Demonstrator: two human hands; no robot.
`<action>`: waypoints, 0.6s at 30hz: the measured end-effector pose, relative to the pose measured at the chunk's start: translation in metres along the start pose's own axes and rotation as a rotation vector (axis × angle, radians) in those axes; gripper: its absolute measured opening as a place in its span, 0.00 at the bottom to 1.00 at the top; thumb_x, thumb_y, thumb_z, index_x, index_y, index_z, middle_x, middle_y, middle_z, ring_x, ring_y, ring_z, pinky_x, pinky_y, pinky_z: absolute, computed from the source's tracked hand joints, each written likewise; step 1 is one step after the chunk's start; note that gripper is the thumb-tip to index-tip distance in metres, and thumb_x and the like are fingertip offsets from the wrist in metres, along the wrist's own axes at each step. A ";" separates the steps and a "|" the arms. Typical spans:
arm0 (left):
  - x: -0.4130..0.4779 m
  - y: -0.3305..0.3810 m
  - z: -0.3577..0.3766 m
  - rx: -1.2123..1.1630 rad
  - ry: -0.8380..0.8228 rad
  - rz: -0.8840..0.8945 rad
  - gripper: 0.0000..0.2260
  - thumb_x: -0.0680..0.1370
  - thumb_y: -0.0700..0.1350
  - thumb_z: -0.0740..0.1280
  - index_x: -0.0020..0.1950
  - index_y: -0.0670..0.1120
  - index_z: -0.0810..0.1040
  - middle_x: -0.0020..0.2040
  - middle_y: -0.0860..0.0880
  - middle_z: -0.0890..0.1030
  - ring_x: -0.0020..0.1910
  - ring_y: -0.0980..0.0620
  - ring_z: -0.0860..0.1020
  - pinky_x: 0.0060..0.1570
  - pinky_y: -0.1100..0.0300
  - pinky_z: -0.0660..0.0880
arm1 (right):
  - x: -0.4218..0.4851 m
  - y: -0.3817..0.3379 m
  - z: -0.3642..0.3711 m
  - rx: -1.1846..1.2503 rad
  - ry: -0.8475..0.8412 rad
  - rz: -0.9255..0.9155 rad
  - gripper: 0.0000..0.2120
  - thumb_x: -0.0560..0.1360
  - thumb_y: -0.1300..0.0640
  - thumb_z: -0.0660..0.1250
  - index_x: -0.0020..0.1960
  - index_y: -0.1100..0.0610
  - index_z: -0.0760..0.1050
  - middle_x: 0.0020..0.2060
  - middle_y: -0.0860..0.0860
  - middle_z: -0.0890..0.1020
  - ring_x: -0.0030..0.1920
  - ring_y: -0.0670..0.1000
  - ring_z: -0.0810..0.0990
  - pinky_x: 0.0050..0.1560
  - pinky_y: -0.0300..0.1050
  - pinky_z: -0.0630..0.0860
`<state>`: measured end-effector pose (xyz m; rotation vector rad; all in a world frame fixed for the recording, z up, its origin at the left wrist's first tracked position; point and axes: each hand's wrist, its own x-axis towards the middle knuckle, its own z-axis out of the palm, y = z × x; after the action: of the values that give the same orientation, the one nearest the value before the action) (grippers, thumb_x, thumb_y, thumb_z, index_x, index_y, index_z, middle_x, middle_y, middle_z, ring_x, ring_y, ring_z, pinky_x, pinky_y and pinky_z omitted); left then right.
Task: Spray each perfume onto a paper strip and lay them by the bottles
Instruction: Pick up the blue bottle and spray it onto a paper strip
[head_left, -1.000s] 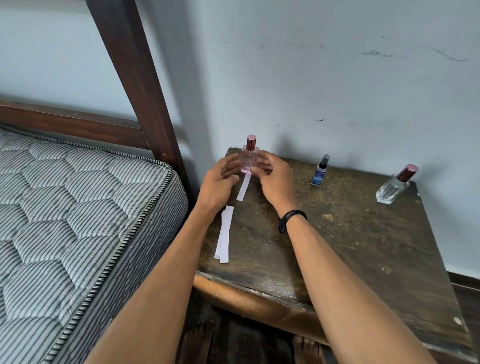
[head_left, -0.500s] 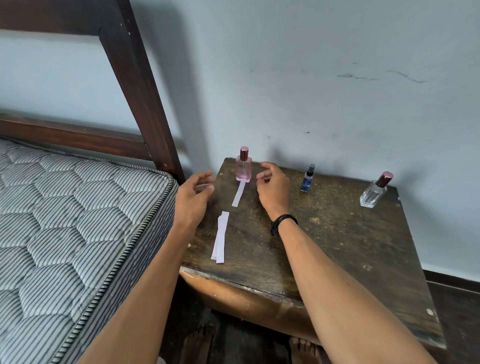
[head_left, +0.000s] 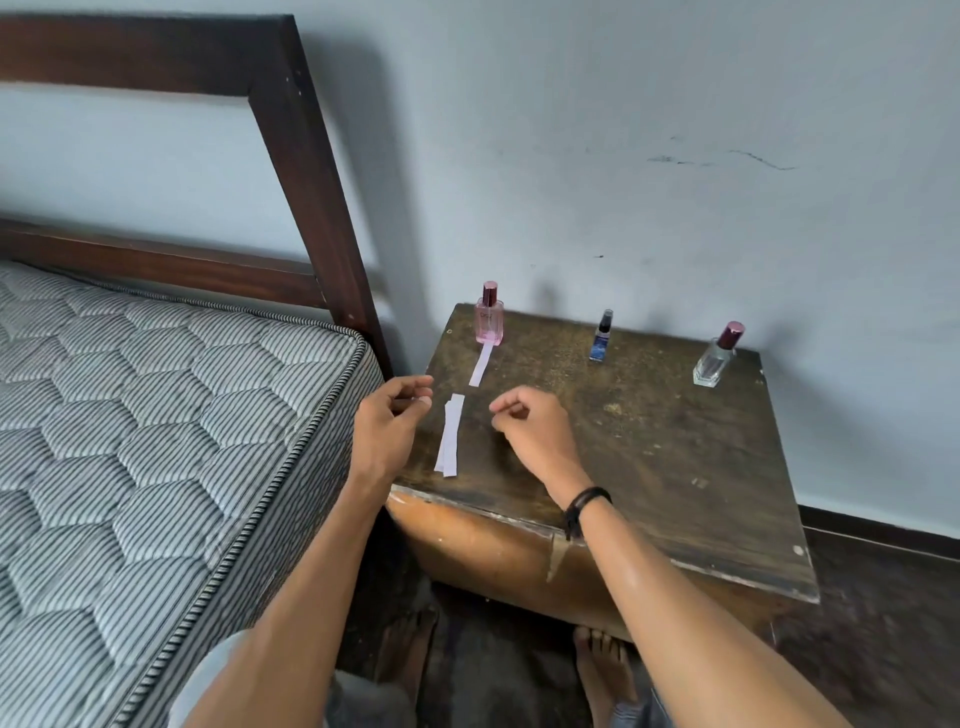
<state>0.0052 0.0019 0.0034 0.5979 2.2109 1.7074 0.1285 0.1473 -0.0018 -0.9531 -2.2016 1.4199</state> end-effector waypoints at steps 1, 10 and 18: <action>-0.002 -0.001 -0.001 -0.004 -0.002 -0.020 0.13 0.77 0.36 0.70 0.53 0.54 0.84 0.47 0.50 0.85 0.47 0.53 0.81 0.59 0.45 0.80 | -0.007 0.001 0.000 -0.033 -0.015 -0.021 0.07 0.77 0.62 0.71 0.47 0.50 0.83 0.43 0.43 0.83 0.46 0.41 0.80 0.47 0.37 0.76; -0.001 0.000 -0.007 0.279 -0.168 -0.048 0.15 0.75 0.33 0.71 0.56 0.50 0.83 0.49 0.52 0.82 0.43 0.58 0.79 0.57 0.55 0.78 | -0.025 0.000 0.005 -0.197 -0.059 -0.142 0.05 0.77 0.59 0.74 0.50 0.50 0.84 0.44 0.42 0.82 0.45 0.39 0.80 0.47 0.35 0.76; 0.011 -0.002 -0.012 0.547 -0.305 -0.086 0.22 0.73 0.39 0.75 0.65 0.53 0.78 0.49 0.54 0.78 0.52 0.52 0.78 0.57 0.55 0.75 | -0.028 -0.001 0.027 -0.361 -0.177 -0.242 0.18 0.73 0.49 0.78 0.61 0.50 0.82 0.45 0.43 0.77 0.44 0.46 0.78 0.49 0.45 0.77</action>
<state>-0.0098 -0.0034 0.0051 0.8058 2.4209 0.8830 0.1315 0.1092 -0.0110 -0.6547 -2.6600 1.0541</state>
